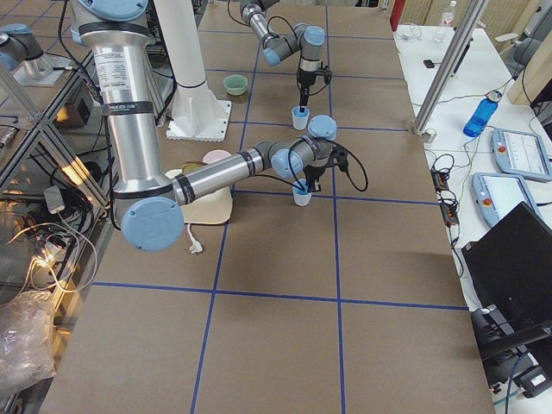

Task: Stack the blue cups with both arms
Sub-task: 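Set the cup at center with the left gripper while the right lifts its cup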

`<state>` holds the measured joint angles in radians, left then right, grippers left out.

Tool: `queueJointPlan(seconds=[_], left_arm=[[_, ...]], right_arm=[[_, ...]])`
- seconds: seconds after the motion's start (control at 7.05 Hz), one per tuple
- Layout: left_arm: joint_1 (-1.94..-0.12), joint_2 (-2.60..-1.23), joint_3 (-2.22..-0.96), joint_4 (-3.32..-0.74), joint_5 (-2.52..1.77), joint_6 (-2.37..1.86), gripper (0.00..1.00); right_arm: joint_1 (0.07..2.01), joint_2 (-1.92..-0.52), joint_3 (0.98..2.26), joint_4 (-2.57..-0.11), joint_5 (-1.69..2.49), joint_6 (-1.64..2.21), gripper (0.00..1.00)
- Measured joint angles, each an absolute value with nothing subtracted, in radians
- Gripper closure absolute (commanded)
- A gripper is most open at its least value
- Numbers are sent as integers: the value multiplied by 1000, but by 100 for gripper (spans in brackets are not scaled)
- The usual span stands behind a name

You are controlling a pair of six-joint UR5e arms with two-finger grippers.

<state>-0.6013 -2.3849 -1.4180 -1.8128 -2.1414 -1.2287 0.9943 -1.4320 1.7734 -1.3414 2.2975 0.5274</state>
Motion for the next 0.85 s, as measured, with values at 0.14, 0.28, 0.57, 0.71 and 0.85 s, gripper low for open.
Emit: queueJointPlan(seconds=[0.14, 0.28, 0.57, 0.71, 0.85], left_arm=[[-602, -2384, -1420, -1812, -2141, -1229, 32], [-602, -2384, -1421, -1812, -2141, -1229, 32], [-603, -2382, -1422, -1813, -2142, -1228, 32], [-603, -2381, -1423, -1812, -2142, -1228, 33], [-603, -2380, -1423, -1813, -2142, -1227, 33]], right_arm=[[994, -1436, 1765, -1344, 2293, 509, 24], [991, -1437, 1759, -1345, 2290, 501, 24], [978, -1437, 1745, -1343, 2276, 498, 25], [969, -1435, 1736, -1339, 2269, 498, 30], [963, -1435, 1732, -1336, 2263, 501, 42]])
